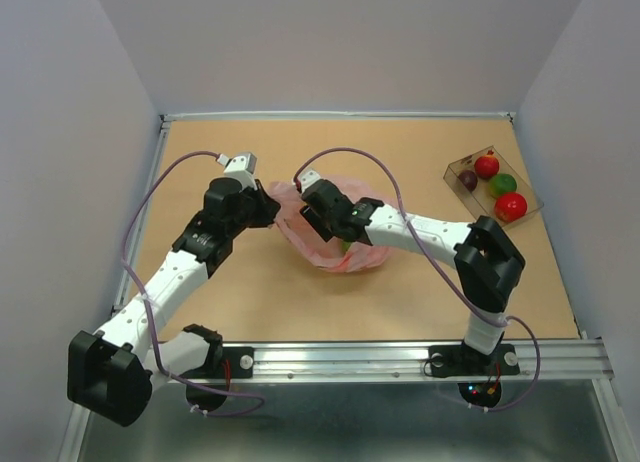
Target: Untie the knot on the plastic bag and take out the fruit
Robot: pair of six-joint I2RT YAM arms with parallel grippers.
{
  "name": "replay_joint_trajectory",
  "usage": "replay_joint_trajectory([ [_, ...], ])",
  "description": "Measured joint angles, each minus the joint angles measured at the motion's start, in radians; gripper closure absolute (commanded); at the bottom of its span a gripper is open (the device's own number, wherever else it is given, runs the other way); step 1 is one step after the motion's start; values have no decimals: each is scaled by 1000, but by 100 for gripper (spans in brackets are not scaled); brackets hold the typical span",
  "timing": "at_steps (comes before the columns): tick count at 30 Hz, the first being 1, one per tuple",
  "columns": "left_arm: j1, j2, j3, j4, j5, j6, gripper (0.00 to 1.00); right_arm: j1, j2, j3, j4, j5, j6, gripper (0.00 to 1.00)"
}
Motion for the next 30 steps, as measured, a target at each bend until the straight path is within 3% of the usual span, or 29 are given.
replay_joint_trajectory([
  [4, -1, -11, -23, -7, -15, -5, 97, -12, -18, -22, 23, 42, 36, 40],
  [12, -16, -30, -107, -24, -18, -20, 97, -19, -164, -248, 22, 53, 182, 38],
  [17, -41, -35, -128, -19, -16, -30, 97, -19, -241, -317, 22, 37, 311, 30],
  [24, -73, -35, -153, -6, -16, -34, 97, -34, -214, -342, 40, 63, 416, 22],
  [30, -77, -35, -166, 8, -17, -34, 97, -42, -190, -342, 80, 110, 494, 27],
])
